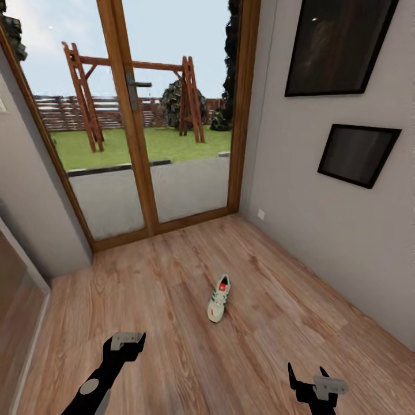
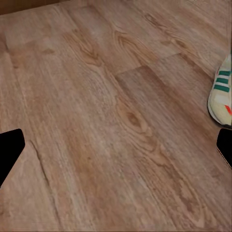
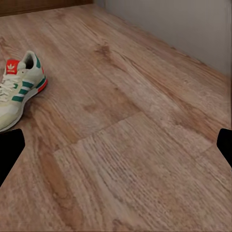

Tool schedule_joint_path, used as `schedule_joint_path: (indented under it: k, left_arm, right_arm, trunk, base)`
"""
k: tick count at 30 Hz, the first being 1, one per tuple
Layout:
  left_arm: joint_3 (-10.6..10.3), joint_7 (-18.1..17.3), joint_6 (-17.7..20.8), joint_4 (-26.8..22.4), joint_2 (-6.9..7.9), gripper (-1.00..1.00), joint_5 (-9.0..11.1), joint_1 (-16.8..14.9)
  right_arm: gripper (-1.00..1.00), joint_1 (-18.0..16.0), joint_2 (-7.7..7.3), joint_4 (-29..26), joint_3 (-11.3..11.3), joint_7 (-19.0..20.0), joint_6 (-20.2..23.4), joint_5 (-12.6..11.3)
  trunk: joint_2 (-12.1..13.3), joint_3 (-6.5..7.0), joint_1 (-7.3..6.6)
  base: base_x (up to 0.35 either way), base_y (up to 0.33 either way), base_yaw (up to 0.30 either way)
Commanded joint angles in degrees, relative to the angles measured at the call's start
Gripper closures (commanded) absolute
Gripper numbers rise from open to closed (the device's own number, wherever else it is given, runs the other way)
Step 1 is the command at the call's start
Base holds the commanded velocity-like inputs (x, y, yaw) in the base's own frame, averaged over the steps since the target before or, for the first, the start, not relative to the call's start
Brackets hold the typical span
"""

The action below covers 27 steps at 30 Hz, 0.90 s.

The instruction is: Pick up the two gym shoes and the two sandals from the corridor floor and place them onto the hallstand (shoe rack) in the corridor, making sure they are on the rack and not on the floor. Arrange them so the two gym shoes are next to each other and the two sandals are next to each other.

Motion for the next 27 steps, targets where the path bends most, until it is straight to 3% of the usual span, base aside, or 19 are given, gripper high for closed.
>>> schedule_joint_path:
  k: [1, 21, 27]
  left_arm:
    - [0.35, -0.43, -0.18, 0.02, -0.04, -1.0, -0.28, -0.02]
    - [0.36, -0.43, -0.18, 0.02, -0.04, -1.0, -0.27, -0.02]
    - [0.38, -0.43, -0.18, 0.02, -0.04, -1.0, -0.27, -0.01]
  right_arm:
    - [-1.0, -0.05, -0.02, 0.07, 0.38, 0.17, -0.18, -0.57]
    - [-1.0, -0.05, 0.0, 0.02, 0.36, 0.17, -0.18, -0.57]
    - [-1.0, -0.05, 0.0, 0.06, 0.37, 0.17, -0.2, -0.57]
  trunk:
    - [-0.02, -0.05, 0.02]
    - [-0.02, -0.05, 0.02]
    - [-0.02, -0.05, 0.02]
  base:
    - [0.303, 0.163, -0.259]
    - [0.299, 0.205, -0.257]
    - [0.291, 0.225, -0.048]
